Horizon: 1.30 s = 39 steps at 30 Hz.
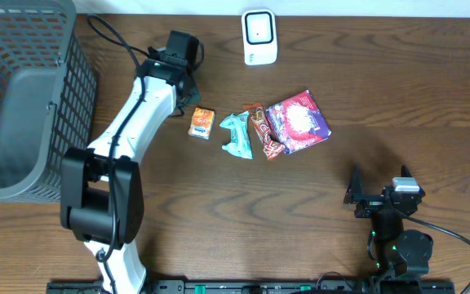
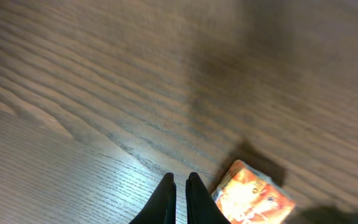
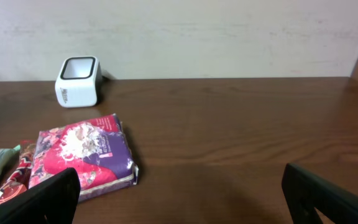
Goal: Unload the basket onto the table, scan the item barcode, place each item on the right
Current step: 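Carry the orange pack to the table left of the green wrapper, then release the orange pack and pull the left gripper back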
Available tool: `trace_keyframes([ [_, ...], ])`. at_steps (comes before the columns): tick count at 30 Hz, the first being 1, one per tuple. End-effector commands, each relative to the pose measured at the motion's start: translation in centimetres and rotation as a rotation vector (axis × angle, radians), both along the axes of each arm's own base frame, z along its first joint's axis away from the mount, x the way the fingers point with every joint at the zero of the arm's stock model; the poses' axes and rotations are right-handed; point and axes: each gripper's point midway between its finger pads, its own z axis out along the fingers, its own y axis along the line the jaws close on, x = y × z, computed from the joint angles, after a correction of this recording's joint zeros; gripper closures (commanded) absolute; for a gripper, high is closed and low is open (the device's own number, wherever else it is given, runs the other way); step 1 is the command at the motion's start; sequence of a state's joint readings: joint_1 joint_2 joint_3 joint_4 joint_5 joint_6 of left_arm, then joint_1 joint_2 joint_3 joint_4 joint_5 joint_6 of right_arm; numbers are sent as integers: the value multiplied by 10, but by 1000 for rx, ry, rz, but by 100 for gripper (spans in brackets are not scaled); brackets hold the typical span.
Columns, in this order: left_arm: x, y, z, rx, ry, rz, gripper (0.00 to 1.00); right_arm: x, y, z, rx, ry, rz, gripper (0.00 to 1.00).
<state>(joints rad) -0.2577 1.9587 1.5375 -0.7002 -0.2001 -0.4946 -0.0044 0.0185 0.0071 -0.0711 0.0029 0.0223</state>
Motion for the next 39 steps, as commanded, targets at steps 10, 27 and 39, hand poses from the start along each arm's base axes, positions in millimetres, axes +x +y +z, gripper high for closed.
trace_keyframes([
  [10,-14,-22,-64,-78,159,-61,92,0,0,-1,14,2,-2,1],
  [27,-37,-49,-79,-106,219,-125,92,0,0,-1,14,2,-2,1],
  [39,-37,-68,-53,-156,171,-182,93,0,0,-1,14,2,-2,1],
])
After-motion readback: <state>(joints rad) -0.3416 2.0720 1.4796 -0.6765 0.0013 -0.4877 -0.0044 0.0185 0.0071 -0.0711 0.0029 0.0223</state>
